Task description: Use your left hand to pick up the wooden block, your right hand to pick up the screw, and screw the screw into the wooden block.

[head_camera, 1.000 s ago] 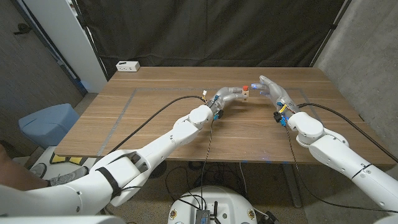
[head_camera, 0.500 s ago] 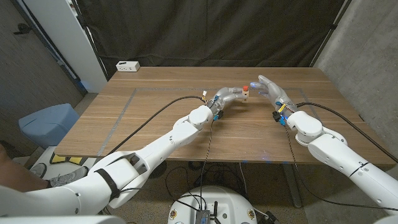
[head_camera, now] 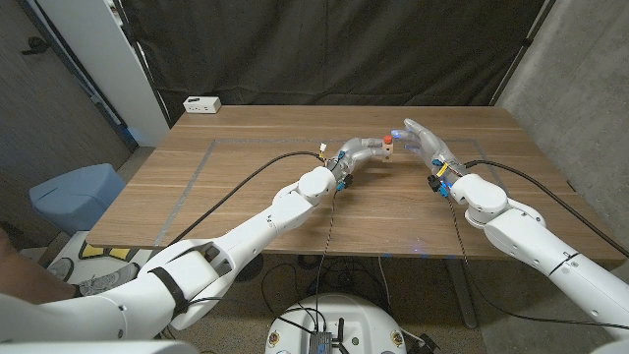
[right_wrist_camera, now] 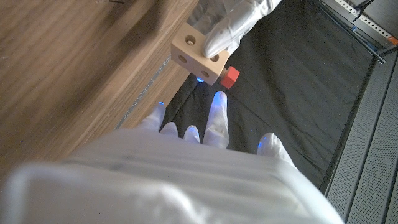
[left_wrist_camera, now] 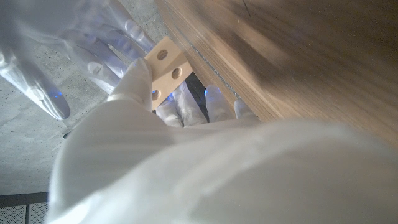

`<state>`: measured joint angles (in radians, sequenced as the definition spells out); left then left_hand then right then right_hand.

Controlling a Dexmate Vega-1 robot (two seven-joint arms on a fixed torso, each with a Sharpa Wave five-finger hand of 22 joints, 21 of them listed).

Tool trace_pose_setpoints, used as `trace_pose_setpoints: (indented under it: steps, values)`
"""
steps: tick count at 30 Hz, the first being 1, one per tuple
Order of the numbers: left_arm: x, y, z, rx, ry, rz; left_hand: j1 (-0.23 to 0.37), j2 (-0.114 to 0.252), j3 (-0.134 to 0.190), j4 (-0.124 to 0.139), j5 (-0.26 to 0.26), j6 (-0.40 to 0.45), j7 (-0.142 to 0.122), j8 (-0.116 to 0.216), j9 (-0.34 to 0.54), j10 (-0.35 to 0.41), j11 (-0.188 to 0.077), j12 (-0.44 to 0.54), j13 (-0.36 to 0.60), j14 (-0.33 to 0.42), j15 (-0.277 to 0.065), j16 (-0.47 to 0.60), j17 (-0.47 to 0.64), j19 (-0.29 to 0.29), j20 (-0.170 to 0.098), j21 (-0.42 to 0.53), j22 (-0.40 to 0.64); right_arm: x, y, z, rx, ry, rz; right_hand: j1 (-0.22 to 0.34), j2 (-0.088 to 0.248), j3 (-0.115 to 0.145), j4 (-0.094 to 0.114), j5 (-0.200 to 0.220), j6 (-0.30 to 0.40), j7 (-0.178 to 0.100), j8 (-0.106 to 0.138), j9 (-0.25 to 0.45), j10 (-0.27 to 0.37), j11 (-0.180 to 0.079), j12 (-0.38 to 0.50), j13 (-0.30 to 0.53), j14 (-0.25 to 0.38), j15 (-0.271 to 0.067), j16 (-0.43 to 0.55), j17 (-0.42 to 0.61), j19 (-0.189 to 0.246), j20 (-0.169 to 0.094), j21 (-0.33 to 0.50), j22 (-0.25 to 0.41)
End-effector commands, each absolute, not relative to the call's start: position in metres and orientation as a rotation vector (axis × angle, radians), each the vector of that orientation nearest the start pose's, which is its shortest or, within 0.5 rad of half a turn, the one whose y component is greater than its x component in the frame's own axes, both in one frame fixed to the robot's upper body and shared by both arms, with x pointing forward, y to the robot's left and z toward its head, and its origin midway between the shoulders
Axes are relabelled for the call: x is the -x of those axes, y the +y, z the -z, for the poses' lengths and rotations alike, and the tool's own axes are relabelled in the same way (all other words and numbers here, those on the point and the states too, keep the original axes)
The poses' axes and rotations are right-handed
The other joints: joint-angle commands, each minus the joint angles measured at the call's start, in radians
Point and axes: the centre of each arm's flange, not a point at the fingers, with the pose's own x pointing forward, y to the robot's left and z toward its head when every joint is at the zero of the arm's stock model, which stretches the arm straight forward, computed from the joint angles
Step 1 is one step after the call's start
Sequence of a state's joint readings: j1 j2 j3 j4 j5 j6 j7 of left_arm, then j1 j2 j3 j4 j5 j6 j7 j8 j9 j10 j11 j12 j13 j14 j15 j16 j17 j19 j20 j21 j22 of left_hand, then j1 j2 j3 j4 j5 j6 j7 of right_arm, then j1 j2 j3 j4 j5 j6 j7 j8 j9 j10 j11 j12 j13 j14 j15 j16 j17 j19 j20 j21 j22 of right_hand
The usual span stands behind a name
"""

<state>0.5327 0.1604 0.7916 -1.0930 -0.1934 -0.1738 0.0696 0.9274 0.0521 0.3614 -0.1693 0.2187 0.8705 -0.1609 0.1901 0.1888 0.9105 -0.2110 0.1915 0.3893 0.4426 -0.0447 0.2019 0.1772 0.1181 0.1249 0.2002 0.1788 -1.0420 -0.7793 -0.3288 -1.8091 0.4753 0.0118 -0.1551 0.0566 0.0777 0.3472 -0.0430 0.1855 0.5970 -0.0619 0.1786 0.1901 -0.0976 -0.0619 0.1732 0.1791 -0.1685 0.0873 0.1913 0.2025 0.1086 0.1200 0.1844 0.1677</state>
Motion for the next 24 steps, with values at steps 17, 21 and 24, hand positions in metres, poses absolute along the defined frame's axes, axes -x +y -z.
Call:
trace_pose_setpoints:
  steps: [17,21,24]
  values:
    - [-0.6640,-0.0042,0.0101,-0.409,-0.588,0.497,0.007,0.019,0.018,0.013,0.006,0.022,0.008,0.008,0.004,0.011,-0.004,0.021,0.021,0.006,-0.054,0.000,0.003,-0.004,0.005,0.006,0.005,-0.5721,-0.2752,0.0120,0.314,-0.551,-0.189,-0.008,0.007,0.010,0.007,0.005,0.083,0.028,0.032,0.000,0.026,-0.027,0.019,0.002,-0.011,-0.004,0.010,0.000,-0.001,0.010,0.004,0.002]
    - [-0.6640,-0.0046,0.0101,-0.409,-0.588,0.498,0.007,0.019,0.018,0.013,0.006,0.021,0.007,0.008,0.004,0.011,-0.004,0.021,0.021,0.006,-0.054,0.000,0.003,-0.004,0.006,0.006,0.005,-0.5714,-0.2764,0.0131,0.315,-0.551,-0.185,-0.006,0.008,0.012,0.006,0.005,0.091,0.030,0.033,0.000,0.032,-0.030,0.021,0.001,-0.007,-0.004,0.012,0.000,0.003,0.012,0.005,0.002]
    - [-0.6639,-0.0047,0.0100,-0.409,-0.588,0.498,0.006,0.019,0.018,0.013,0.006,0.019,0.007,0.007,0.004,0.011,-0.003,0.021,0.021,0.006,-0.055,0.000,0.003,-0.004,0.005,0.006,0.005,-0.5707,-0.2768,0.0138,0.315,-0.552,-0.183,-0.005,0.009,0.013,0.005,0.005,0.095,0.029,0.034,0.000,0.037,-0.030,0.022,0.001,-0.005,-0.005,0.012,-0.001,0.005,0.013,0.006,0.002]
